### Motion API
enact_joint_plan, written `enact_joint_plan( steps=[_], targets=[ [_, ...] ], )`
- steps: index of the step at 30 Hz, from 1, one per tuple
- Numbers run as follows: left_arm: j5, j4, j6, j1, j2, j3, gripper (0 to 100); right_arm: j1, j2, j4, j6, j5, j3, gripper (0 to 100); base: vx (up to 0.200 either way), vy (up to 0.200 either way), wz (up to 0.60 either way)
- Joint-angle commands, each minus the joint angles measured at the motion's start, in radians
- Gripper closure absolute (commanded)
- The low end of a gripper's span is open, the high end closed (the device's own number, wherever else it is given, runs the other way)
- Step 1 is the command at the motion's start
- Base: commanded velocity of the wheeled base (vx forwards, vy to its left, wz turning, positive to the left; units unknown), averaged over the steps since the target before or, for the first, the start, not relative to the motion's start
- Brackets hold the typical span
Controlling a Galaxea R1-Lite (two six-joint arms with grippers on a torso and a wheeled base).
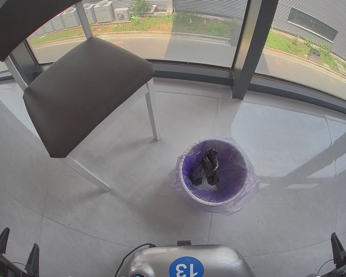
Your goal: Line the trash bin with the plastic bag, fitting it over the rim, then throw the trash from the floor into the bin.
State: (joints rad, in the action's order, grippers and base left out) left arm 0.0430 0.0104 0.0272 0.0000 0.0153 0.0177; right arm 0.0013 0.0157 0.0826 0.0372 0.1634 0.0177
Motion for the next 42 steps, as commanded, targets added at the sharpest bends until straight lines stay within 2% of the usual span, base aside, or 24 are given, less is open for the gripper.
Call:
enact_joint_plan(
  steps=[1,8,19,25,28,29,30,31,38,42],
  targets=[
    [0.002,0.0,0.0,0.0,-0.015,-0.016,0,0.0,-0.014,-0.001,-0.003,-0.018,-0.018,0,0.0,0.0,0.0],
    [0.002,0.0,0.0,0.0,-0.015,-0.015,0,0.0,-0.016,-0.009,-0.011,-0.018,-0.018,0,0.0,0.0,0.0],
    [0.0,-0.001,-0.001,0.0,-0.014,-0.016,0,0.0,-0.016,-0.015,0.128,0.022,-0.018,0,0.0,0.0,0.0],
    [-0.011,-0.003,-0.003,0.0,-0.014,-0.016,0,0.002,-0.013,-0.053,0.101,0.024,-0.008,0,0.0,0.0,0.0],
    [-0.012,-0.003,-0.003,0.0,-0.014,-0.016,0,-0.001,-0.014,-0.067,0.046,-0.079,-0.018,0,0.0,0.0,0.0],
    [-0.012,-0.001,-0.003,0.0,-0.014,-0.016,0,-0.001,-0.014,-0.067,0.032,-0.093,-0.018,0,0.0,0.0,0.0],
    [-0.012,-0.001,-0.003,0.0,-0.014,-0.016,0,-0.001,-0.014,-0.073,-0.016,-0.122,-0.018,0,0.0,0.0,0.0],
    [-0.012,-0.003,-0.004,0.0,-0.014,-0.016,0,0.0,-0.014,-0.073,-0.042,-0.127,-0.018,0,0.0,0.0,0.0],
    [-0.045,-0.012,-0.063,0.0,-0.014,-0.018,0,0.002,-0.014,-0.07,-0.046,-0.125,-0.018,0,0.0,0.0,0.0],
    [-0.043,-0.012,-0.023,0.0,-0.015,-0.018,0,0.0,-0.014,-0.07,-0.043,-0.131,-0.018,0,0.0,0.0,0.0]
  ],
)
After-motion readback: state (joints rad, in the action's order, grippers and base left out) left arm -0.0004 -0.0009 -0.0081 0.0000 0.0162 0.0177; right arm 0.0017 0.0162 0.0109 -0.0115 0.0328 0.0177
